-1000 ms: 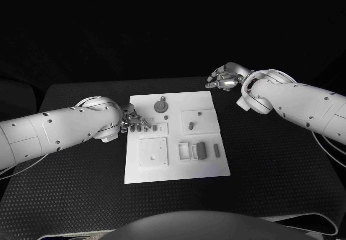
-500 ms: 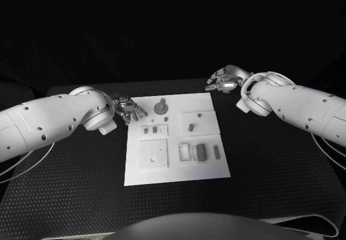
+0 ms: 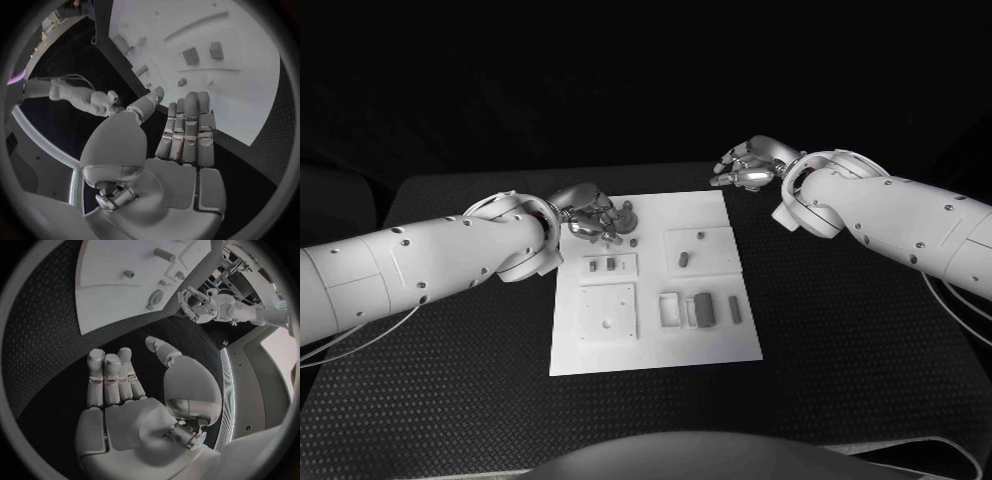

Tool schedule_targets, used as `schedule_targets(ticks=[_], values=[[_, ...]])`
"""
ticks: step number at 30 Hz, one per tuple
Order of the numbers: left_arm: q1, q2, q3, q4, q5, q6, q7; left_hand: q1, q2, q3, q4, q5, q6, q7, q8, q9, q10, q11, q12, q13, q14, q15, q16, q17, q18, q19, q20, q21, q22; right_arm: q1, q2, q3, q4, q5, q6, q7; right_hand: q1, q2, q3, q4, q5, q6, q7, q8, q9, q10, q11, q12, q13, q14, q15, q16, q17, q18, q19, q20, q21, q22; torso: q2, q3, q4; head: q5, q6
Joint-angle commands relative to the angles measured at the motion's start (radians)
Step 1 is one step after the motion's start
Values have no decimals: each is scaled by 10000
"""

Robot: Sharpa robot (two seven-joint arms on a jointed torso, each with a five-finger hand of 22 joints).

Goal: Assemble the parts on the task board

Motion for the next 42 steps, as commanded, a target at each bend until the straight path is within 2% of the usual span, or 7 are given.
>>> schedule_targets(ticks=[1,6,8,12,19,24,42], values=[[15,131,-27,-72,-1963,-1252,1258,129,-59,-137,1,-10,70,-15,-74,-70,198,-65,-160,-96,158,-66,500,311,248,286,-156,321,283,-20,0,5,-13,23,104,125,-69,70,1,41,32,-86,150,50,-9,-73,27,61,-13,-63,-7,-16,-15,530,6,-60,-42,-6,18,1,-45,-18,35],[-23,261,-33,-89,-3235,-1710,1343,241,-226,-275,8,-9,218,-90,-89,-194,622,-172,-481,-193,311,-212,1226,767,338,601,-310,835,802,-32,-13,5,-9,24,115,122,-69,78,1,40,31,-88,151,50,-10,-73,27,62,-14,-63,-6,-16,-15,530,7,-60,-42,-6,16,14,-30,-62,37],[-32,301,-34,-56,-3547,-1818,1203,289,-156,-249,8,-13,307,-270,-82,-225,741,-203,-592,-197,394,-242,1401,870,372,709,-347,970,937,-33,-11,5,4,24,116,123,-68,81,1,40,31,-89,151,50,-11,-73,27,62,-14,-63,-6,-16,-16,530,7,-60,-42,-6,9,17,-16,-73,41],[-73,340,-36,91,-3983,-2216,1327,421,-279,-315,9,-8,-129,-384,-374,-406,811,-244,-742,-183,749,-296,1792,1082,521,1119,-415,1298,1173,-33,-3,5,16,24,117,125,-67,85,0,38,31,-91,152,50,-12,-74,28,63,-15,-63,-6,-16,-16,529,7,-60,-42,-6,7,10,-7,-81,62],[-89,570,-36,-62,-4495,-1687,948,472,-247,-254,14,-7,203,-205,-259,-448,847,-253,-961,-149,928,-312,1988,1233,618,1323,-434,1489,1381,-33,16,5,24,24,119,127,-67,90,-2,34,30,-95,153,49,-14,-74,29,64,-16,-63,-5,-16,-17,529,8,-60,-42,-6,4,12,-20,-55,80],[-194,775,-36,-379,-4695,-1322,730,415,-247,-260,16,-5,192,-160,-309,-520,691,-185,-1180,-188,972,-249,2049,1288,682,1374,-386,1541,1464,-33,40,5,17,24,118,128,-68,92,-4,33,29,-97,154,48,-15,-74,30,65,-17,-62,-4,-16,-17,530,8,-59,-42,-6,12,13,-29,-60,91],[-428,1160,-32,-1142,-4749,-1198,811,373,-182,-235,15,6,426,-19,-285,-640,615,-144,-1556,-235,1202,-214,2307,1429,872,1642,-352,1801,1654,-33,40,5,54,24,115,123,-69,99,-11,24,27,-102,156,49,-19,-74,32,69,-21,-61,-2,-15,-18,529,10,-59,-41,-6,9,13,-17,-139,11]])
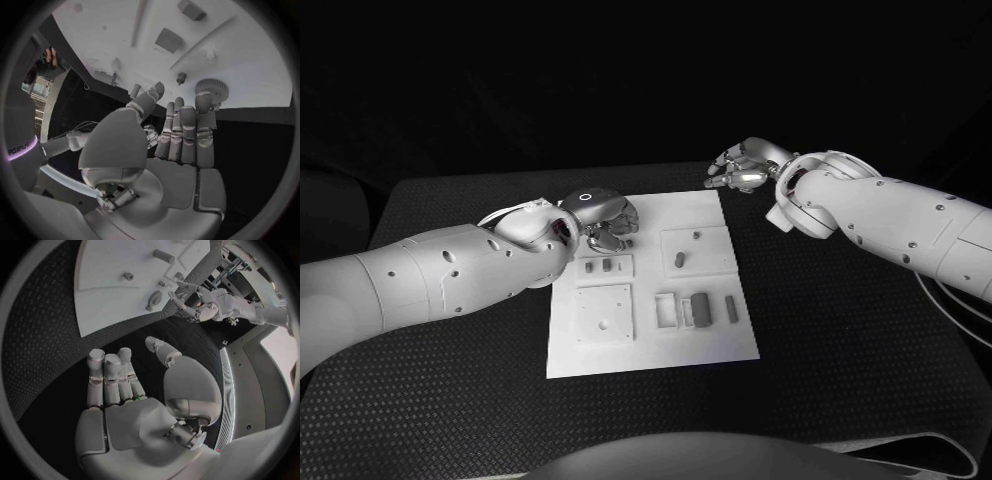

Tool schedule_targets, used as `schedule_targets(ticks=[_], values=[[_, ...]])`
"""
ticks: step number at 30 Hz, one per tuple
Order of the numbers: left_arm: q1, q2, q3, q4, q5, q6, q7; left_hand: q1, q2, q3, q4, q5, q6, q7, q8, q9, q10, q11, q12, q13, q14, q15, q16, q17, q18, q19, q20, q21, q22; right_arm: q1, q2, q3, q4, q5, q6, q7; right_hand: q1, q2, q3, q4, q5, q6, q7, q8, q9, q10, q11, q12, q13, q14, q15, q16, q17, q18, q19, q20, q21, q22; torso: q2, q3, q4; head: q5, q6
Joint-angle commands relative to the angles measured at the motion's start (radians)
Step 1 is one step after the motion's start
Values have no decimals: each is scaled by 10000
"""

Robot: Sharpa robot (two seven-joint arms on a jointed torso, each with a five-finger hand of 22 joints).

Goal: Assemble the parts on the task board

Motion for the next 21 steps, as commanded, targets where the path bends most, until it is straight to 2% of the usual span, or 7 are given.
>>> schedule_targets(ticks=[1,5,10,12,16,21], values=[[-34,73,6,-106,-124,58,9,9,71,8,4,7,54,-21,-5,-24,-180,148,-70,-15,63,50,71,16,902,83,25,45,214,-3,10,5,19,1,101,94,-30,60,-11,24,27,-84,138,49,-11,-37,-5,69,-14,-60,-2,-15,-11,530,13,-62,-41,-6,-14,2,13,-15,-8],[-85,203,6,-296,-127,141,9,69,118,70,5,7,38,-18,-29,-54,-157,163,-112,-24,86,66,93,25,938,106,45,71,214,-3,30,5,20,1,105,97,-31,60,-13,23,27,-84,138,49,-12,-38,-4,70,-15,-60,-2,-15,-11,530,13,-62,-41,-6,-14,-4,19,-17,-3],[-186,341,8,-530,-127,189,56,76,213,129,15,9,123,-12,2,-64,-142,174,-164,-35,94,78,104,30,960,115,66,97,215,-3,37,5,23,0,109,95,-32,63,-15,21,27,-84,138,50,-12,-38,-4,71,-16,-59,-1,-14,-12,530,13,-62,-41,-6,-2,6,-6,-12,0],[-258,421,11,-651,-127,186,75,14,279,143,19,7,222,-10,42,-65,-160,193,-223,-53,89,95,108,31,972,109,82,111,216,-3,42,5,21,0,108,96,-32,65,-15,21,27,-84,138,51,-13,-38,-4,71,-16,-59,-1,-14,-12,530,14,-62,-41,-6,-11,-3,5,-19,6],[-304,591,12,-801,-127,230,74,17,293,156,10,8,225,3,37,-76,-162,199,-245,-59,95,101,115,34,984,113,85,121,216,-3,47,5,31,0,105,95,-32,66,-16,19,28,-84,139,51,-13,-38,-4,72,-17,-59,-1,-14,-12,530,14,-62,-42,-6,-17,-10,12,-23,16],[-344,751,14,-1052,-183,284,20,42,314,182,3,9,206,14,16,-98,-143,199,-271,-64,117,102,136,42,1005,132,88,147,220,-3,65,5,54,0,114,99,-32,68,-18,17,28,-85,139,52,-14,-38,-3,73,-18,-59,-1,-14,-13,530,14,-62,-41,-5,-13,4,19,-10,4]])
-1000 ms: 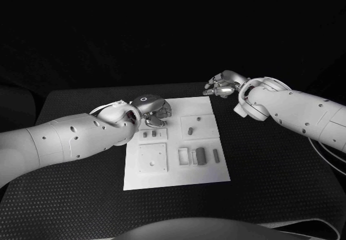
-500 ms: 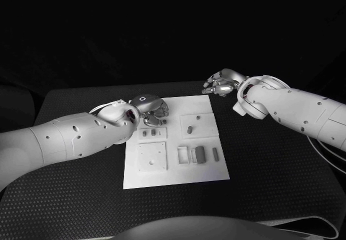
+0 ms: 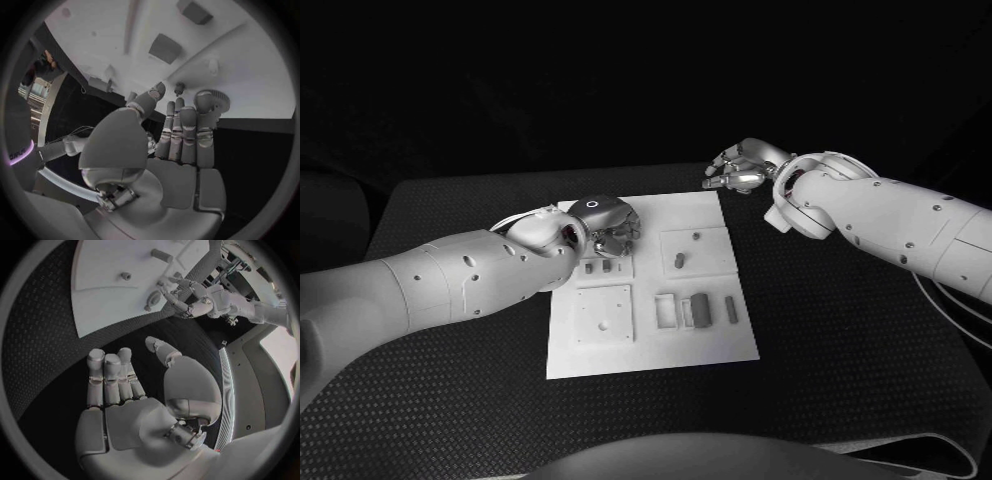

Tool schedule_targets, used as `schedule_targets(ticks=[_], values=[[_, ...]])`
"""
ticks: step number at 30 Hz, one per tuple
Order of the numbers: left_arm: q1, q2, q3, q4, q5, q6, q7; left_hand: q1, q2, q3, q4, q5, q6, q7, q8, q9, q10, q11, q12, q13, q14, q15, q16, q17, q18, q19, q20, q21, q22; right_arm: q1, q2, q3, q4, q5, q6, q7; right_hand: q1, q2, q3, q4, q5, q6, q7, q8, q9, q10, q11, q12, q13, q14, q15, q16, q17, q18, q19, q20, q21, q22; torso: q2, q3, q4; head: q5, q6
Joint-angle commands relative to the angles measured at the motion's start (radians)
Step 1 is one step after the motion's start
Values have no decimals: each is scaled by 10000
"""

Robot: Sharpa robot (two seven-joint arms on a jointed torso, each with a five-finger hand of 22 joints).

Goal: Assemble the parts on the task board

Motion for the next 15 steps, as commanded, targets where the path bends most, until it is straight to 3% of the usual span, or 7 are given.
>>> schedule_targets(ticks=[1,15], values=[[-8,54,8,-154,-104,160,16,32,95,70,6,9,27,17,14,-17,-96,163,-33,-13,48,28,64,12,1004,66,15,74,224,-3,18,5,33,-3,111,94,-32,69,-18,16,28,-83,137,52,-15,-39,-3,33,-11,-58,-1,-14,-14,530,16,-63,-42,-5,4,11,-1,-2,-8],[-13,171,10,-357,-114,258,-61,46,141,102,9,9,16,37,-8,-47,-59,159,-63,-14,60,24,86,21,1022,77,18,110,226,-3,0,5,42,-3,115,88,-36,71,-22,12,28,-84,138,54,-18,-40,-2,35,-15,-58,0,-14,-15,530,16,-62,-42,-6,-3,-1,5,-21,-21]])
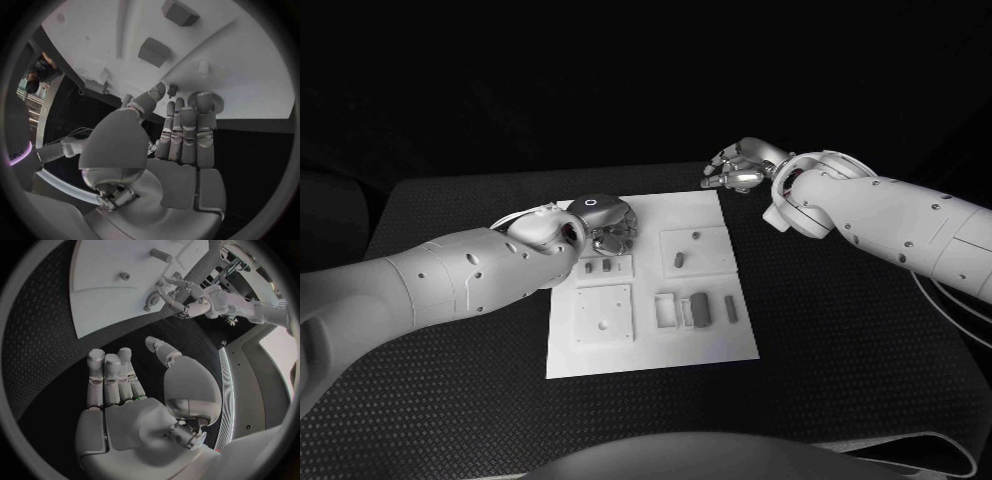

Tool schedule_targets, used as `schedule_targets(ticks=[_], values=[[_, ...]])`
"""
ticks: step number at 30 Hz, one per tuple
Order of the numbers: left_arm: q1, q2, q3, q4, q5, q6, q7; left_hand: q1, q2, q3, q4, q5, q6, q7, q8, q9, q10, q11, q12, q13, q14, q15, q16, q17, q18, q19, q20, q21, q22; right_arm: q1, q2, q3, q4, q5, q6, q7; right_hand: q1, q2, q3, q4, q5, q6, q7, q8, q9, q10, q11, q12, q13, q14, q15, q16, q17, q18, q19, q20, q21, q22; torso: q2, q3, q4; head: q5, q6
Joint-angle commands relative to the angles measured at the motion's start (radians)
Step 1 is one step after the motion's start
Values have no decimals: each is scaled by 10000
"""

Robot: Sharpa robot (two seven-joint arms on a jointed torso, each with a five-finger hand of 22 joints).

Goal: Assemble the parts on the task board

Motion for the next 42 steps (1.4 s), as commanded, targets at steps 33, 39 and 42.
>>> schedule_targets(ticks=[33,39,42], values=[[-138,351,13,-461,-246,711,-273,-91,533,168,13,14,-51,112,-98,-127,182,74,-114,41,133,-30,171,54,1063,133,-11,229,236,-2,-14,6,61,-4,126,80,-42,72,-30,3,29,-86,139,59,-23,-42,0,41,-23,-58,0,-14,-18,529,28,-74,-44,-6,-5,1,2,-51,-59],[-139,342,13,-431,-246,792,-227,-100,686,219,10,14,65,65,-48,-133,377,5,-76,94,206,-97,227,70,1065,187,-62,329,237,-2,0,6,48,-4,126,82,-42,73,-30,2,29,-86,139,60,-24,-43,0,41,-24,-58,1,-14,-18,529,29,-74,-45,-6,-2,-2,10,-59,-69],[-139,338,13,-429,-246,870,-208,-105,734,239,10,14,135,36,-16,-133,465,-27,-62,119,252,-129,256,78,1065,225,-90,384,237,-2,5,6,44,-4,130,82,-42,73,-31,2,29,-87,139,60,-24,-43,0,42,-25,-58,1,-14,-19,529,29,-74,-45,-6,2,-3,11,-55,-82]])
